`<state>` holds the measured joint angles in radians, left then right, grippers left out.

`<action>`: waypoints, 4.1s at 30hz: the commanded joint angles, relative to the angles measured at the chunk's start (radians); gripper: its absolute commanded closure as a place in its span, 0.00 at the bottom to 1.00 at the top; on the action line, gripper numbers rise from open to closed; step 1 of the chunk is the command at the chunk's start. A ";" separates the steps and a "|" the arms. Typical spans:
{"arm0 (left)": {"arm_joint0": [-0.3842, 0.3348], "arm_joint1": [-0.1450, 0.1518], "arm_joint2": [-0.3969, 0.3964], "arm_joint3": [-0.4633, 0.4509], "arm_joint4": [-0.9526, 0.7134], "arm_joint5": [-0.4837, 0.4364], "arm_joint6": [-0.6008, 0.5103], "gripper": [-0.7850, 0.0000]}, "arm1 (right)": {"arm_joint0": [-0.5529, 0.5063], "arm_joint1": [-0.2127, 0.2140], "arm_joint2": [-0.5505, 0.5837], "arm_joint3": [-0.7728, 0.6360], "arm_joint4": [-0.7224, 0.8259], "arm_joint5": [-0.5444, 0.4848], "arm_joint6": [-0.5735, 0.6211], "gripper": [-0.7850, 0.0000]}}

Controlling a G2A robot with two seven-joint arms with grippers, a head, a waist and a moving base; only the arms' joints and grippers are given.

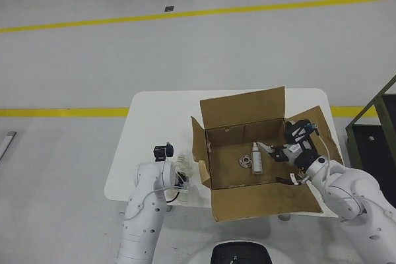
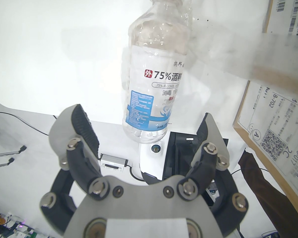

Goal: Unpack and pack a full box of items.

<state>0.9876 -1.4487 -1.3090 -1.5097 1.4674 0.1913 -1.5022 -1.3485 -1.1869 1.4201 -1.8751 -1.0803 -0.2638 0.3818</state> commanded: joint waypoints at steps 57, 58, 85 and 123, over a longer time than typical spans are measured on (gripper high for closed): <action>0.001 0.002 -0.007 -0.029 -0.001 -0.014 -0.006 0.00 | 0.549 -0.124 -0.415 0.557 0.129 0.513 0.652 0.00; 0.001 0.002 -0.007 -0.029 -0.001 -0.014 -0.006 0.00 | 0.559 -0.126 -0.423 0.574 0.118 0.513 0.656 0.00; 0.001 0.002 -0.007 -0.029 -0.001 -0.014 -0.006 0.00 | 0.643 -0.181 -0.505 0.837 0.110 0.544 0.606 0.52; 0.001 0.002 -0.007 -0.029 -0.001 -0.014 -0.006 0.00 | 0.133 -0.089 0.126 -0.040 0.273 0.445 0.353 1.00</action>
<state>0.9883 -1.4464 -1.3163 -1.5386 1.4668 0.1772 -1.5080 -1.1591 -1.2805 1.4445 -1.8541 -0.8520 0.1922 0.7863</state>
